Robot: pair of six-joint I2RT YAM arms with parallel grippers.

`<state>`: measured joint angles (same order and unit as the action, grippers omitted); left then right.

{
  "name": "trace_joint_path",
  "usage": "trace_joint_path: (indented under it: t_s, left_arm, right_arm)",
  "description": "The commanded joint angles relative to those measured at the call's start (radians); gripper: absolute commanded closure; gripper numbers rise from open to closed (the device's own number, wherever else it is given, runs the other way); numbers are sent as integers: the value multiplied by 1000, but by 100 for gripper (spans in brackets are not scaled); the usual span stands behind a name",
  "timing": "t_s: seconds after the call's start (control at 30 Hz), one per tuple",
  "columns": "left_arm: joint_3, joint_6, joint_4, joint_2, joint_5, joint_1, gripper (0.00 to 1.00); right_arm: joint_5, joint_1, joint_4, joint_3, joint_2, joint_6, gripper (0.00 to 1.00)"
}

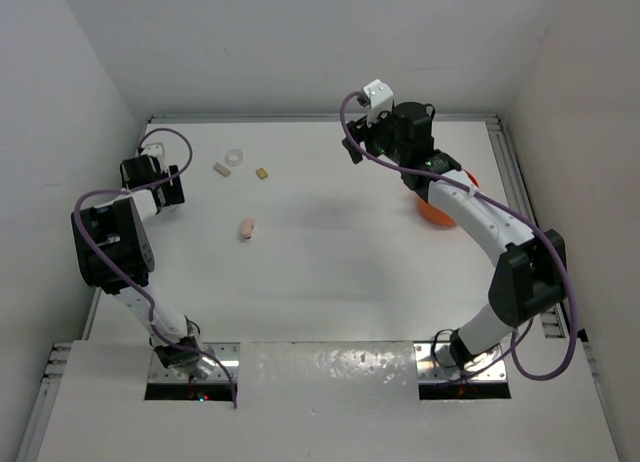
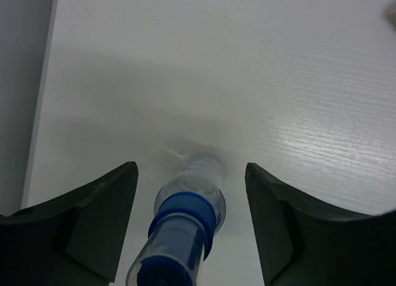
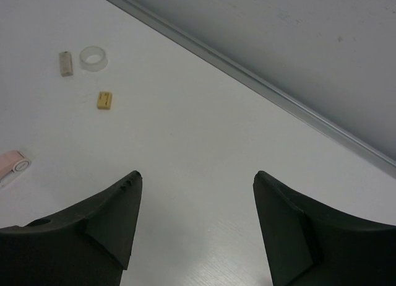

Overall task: Sort the stationery into containers
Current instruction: Pick up the stationery from the center of the board.

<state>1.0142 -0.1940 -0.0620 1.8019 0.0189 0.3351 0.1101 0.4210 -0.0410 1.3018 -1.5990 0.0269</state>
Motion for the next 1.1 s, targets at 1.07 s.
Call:
trace_joint_path:
  t_s: [1.07]
  left_arm:
    - [109,100,59,59,-140,-70,50]
  right_arm:
    - [-52,-14,7,-47,117,82,28]
